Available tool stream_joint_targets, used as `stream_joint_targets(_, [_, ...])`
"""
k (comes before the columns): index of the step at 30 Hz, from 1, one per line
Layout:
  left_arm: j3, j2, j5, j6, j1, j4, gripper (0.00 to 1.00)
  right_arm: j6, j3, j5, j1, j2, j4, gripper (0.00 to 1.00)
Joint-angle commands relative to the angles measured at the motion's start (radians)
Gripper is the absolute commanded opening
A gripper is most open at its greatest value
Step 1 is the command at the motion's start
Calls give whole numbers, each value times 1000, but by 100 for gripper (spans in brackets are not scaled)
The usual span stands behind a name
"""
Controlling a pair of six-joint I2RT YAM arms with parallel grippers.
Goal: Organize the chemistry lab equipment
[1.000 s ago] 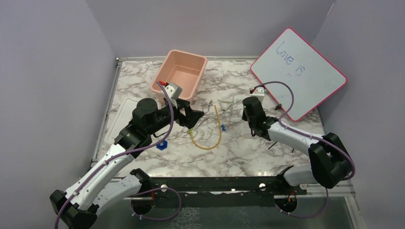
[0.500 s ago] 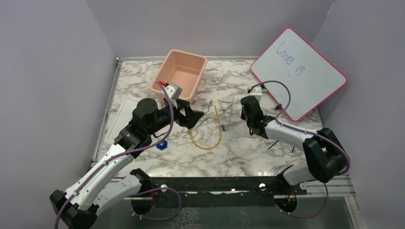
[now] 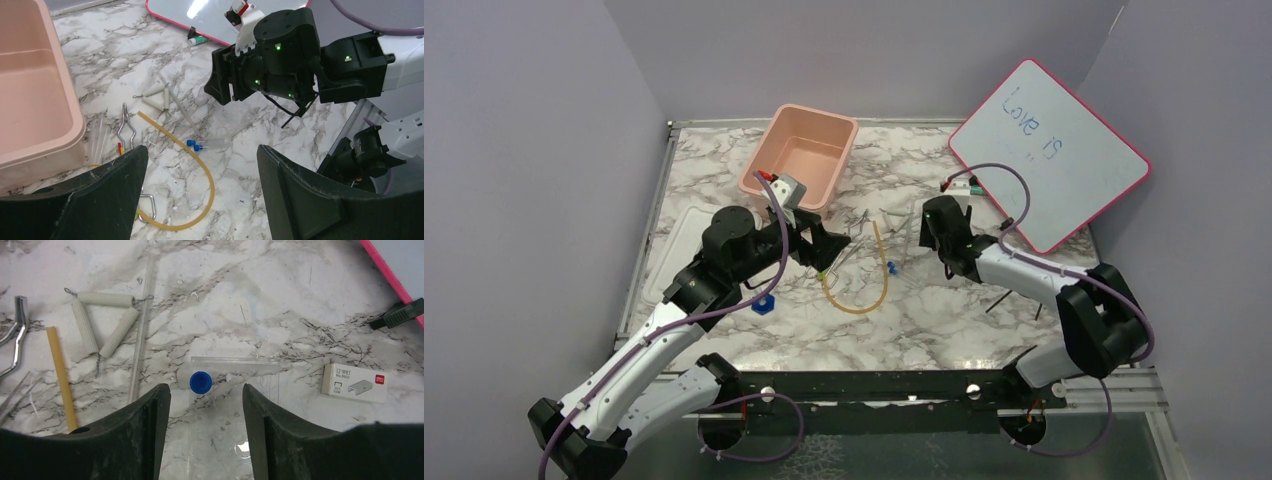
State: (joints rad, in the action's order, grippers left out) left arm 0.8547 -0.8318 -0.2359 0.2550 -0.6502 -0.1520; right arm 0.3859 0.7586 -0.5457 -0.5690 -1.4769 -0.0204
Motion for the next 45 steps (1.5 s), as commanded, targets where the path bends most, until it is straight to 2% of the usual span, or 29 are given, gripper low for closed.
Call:
stream_joint_targets(1, [12, 9, 26, 6, -2, 4, 83, 32, 91, -24, 3, 64, 127, 63])
stream_joint_targets(8, [12, 10, 55, 7, -2, -4, 83, -32, 184, 102, 3, 141, 247, 64])
stream_joint_targets(12, [14, 11, 63, 9, -2, -4, 83, -95, 201, 255, 1, 167, 294, 62])
stream_joint_targets(16, [14, 9, 64, 10, -2, -5, 83, -108, 203, 404, -4, 157, 332, 61])
stream_joint_targets(19, [14, 8, 69, 10, -2, -5, 83, -111, 184, 454, -30, 123, 343, 60])
stream_joint_targets(22, [12, 3, 75, 12, -2, -6, 83, -106, 175, 471, -62, 65, 353, 54])
stream_joint_targets(24, [11, 0, 78, 13, -2, -6, 83, -104, 178, 458, -87, 23, 361, 43])
stream_joint_targets(28, [9, -10, 82, 15, -2, -8, 83, -106, 190, 412, -119, -50, 385, 30])
stream_joint_targets(41, [7, -49, 74, 23, -2, -9, 83, -114, 169, 458, -133, -130, 378, 31])
stream_joint_targets(45, [7, -50, 75, 22, -2, -9, 83, -113, 170, 463, -137, -144, 379, 26])
